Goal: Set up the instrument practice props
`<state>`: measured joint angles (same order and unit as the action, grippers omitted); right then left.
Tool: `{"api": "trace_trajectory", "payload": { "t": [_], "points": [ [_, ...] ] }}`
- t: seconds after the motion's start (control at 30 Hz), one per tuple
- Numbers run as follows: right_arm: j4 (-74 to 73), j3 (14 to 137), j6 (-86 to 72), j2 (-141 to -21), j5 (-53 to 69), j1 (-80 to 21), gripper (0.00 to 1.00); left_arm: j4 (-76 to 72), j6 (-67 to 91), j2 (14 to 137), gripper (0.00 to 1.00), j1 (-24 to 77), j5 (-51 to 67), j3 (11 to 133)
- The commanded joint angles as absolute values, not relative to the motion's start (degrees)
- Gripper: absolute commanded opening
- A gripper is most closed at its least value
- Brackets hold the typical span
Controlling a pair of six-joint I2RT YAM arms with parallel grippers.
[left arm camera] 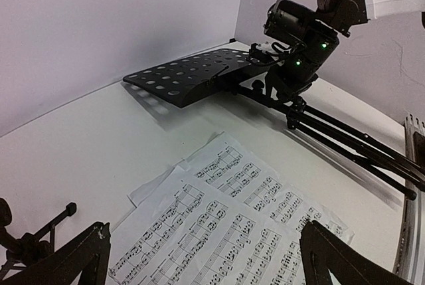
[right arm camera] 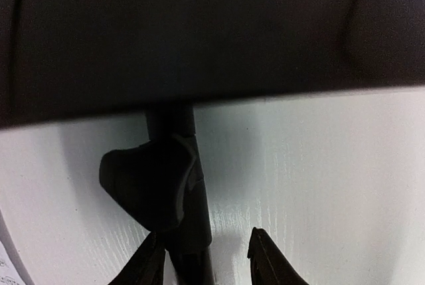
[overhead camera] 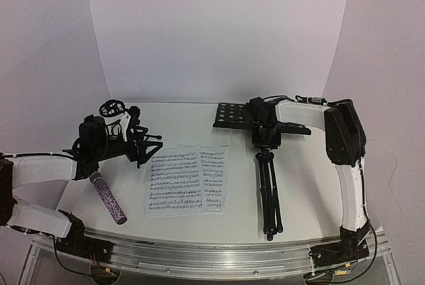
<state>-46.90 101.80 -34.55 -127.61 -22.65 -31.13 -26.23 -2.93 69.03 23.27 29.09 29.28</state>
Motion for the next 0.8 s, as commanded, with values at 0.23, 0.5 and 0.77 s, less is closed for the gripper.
{"api": "trace_trajectory", "payload": {
  "t": [0.23, 0.5, 0.77],
  "points": [
    [-43.6, 101.3, -38.2, -132.3, -22.1, -31.4, 0.48, -31.4, -1.8, 71.4, 1.00, 23.5, 27.4, 30.5],
    [-43.1, 101.5, -38.9, -134.4, -22.2, -31.3, 0.21, -31.4, -1.8, 70.5, 0.99, 23.5, 26.3, 30.4],
    [-42.0, 103.2, -40.1, -131.7, -24.7, -30.9, 0.00, -31.4, -2.2, 70.6, 0.99, 23.5, 26.0, 31.1]
  ]
}}
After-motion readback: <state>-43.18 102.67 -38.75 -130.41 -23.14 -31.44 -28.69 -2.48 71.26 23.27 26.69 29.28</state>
